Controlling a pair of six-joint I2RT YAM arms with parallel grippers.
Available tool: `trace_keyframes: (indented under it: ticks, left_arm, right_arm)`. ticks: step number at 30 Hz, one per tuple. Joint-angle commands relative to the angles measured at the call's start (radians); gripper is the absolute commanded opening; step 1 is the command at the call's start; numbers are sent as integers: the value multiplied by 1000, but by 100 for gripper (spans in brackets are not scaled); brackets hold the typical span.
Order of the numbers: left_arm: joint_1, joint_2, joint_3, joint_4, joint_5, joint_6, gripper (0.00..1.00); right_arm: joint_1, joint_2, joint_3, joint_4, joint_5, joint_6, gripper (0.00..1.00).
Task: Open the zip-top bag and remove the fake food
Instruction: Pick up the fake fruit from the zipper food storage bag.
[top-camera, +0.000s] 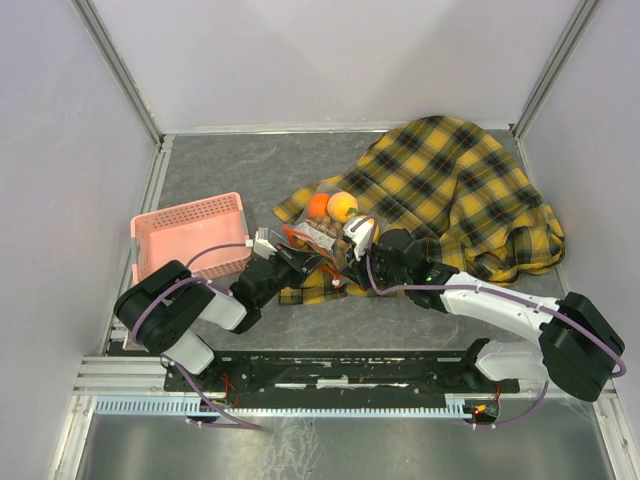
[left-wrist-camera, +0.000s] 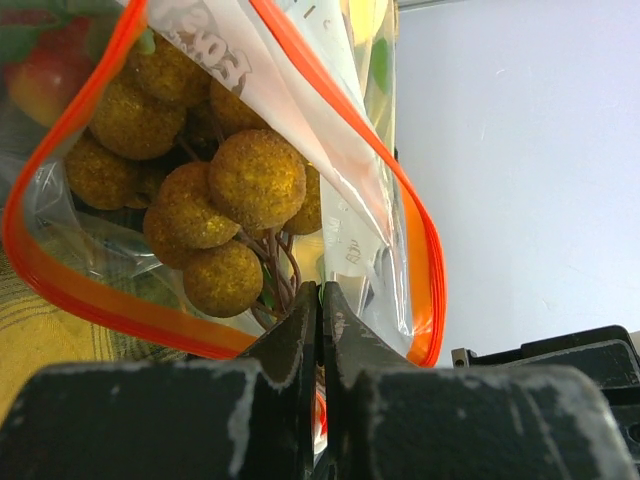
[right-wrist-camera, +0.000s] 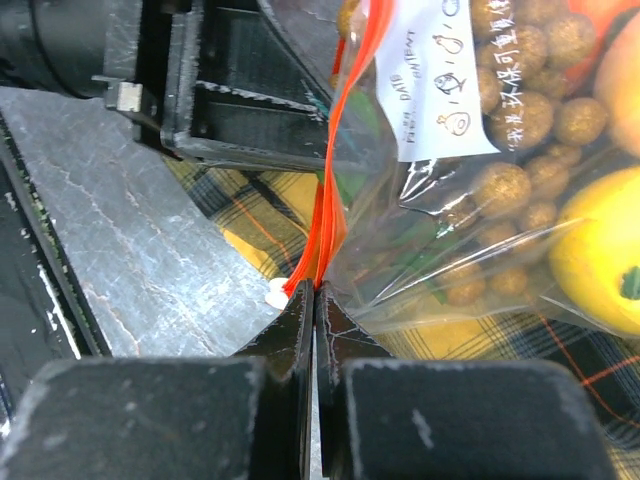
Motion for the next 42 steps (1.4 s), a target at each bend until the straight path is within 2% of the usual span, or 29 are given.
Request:
trace_keyframes:
  ticks: [1,8,15,21,26,32,36,42]
  left_arm:
    - [11,-10,20,35,-11,-10,3]
    - [10,54,71,38,22,-3,3]
    - [29,72,7,100,4,-19,3]
    - [43,54,-11,93,33,-2,3]
    - [44,62,-2,122,80,4,3]
    - [41,42,38,141,204,14,3]
    - [33,-15,35,77,256,26,3]
    - [32,-195,19,-151,259,104,3]
  right_arm:
    - [4,-13,-5,54,-111,-11,2]
    - [4,30,21,52,-180,-5,2]
    - [3,-27,0,-8,-25,-16,2]
    - [-9,-76,-24,-22,114,5,2]
    - [-19,-53,-18,-26,138,22,2]
    - [-22,8,5,-24,142,48,2]
    - [-33,-2,-5,9,138,75,2]
    - [-69,-18,-14,49,122,125,2]
